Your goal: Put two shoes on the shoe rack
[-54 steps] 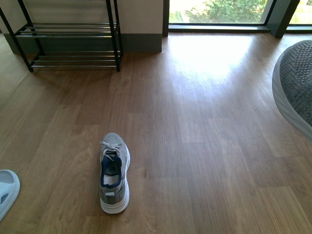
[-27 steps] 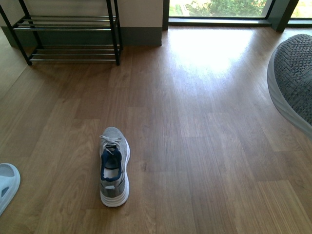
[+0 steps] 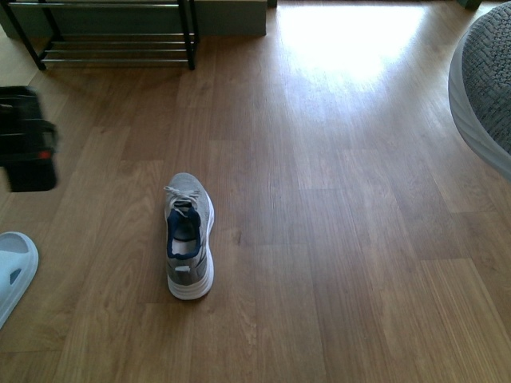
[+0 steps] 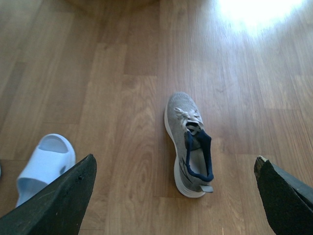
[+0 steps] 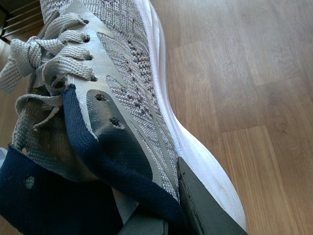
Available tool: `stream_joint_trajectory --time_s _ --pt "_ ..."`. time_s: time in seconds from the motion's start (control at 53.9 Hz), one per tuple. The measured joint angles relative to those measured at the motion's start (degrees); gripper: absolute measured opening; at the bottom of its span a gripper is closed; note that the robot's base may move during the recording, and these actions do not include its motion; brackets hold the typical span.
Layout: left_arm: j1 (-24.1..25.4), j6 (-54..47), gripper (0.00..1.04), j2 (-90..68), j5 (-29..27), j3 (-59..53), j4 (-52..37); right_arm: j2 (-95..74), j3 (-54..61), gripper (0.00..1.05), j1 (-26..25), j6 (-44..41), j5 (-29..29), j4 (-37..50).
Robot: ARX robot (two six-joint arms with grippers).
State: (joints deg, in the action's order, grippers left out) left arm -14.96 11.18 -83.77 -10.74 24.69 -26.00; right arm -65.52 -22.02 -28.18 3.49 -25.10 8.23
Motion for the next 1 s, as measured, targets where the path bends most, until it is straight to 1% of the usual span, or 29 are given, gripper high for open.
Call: stream_joint_trajectory --time_s 0.093,0.223,0.353,0.427,0.724,0.873,1.003 --pt "-2.12 4.52 0.95 -11.45 1.03 6.01 -0.04 0.0 0.0 0.01 0.0 0.0 0.0 0.0" --pt "-5.07 10.78 0.95 -29.22 -0.24 16.26 1.68 0.0 0.0 0.01 0.0 0.0 0.0 0.0" --pt "-6.8 12.33 0.95 -41.59 -1.36 25.4 4.87 0.0 0.0 0.01 0.0 -0.02 0.0 0.0" --pt "-6.88 12.74 0.95 -47.3 -1.77 30.27 6.91 0.0 0.0 0.01 0.0 0.0 0.02 0.0" --pt "-5.75 12.72 0.95 -62.95 -4.11 45.4 11.76 0.0 0.0 0.01 0.0 0.0 0.0 0.0" --pt "-4.92 11.85 0.95 -67.8 -5.07 49.2 13.77 0.0 0.0 0.01 0.0 0.0 0.0 0.0" --pt "-4.17 11.1 0.95 -70.18 -7.78 52.0 15.28 0.0 0.0 0.01 0.0 0.0 0.0 0.0"
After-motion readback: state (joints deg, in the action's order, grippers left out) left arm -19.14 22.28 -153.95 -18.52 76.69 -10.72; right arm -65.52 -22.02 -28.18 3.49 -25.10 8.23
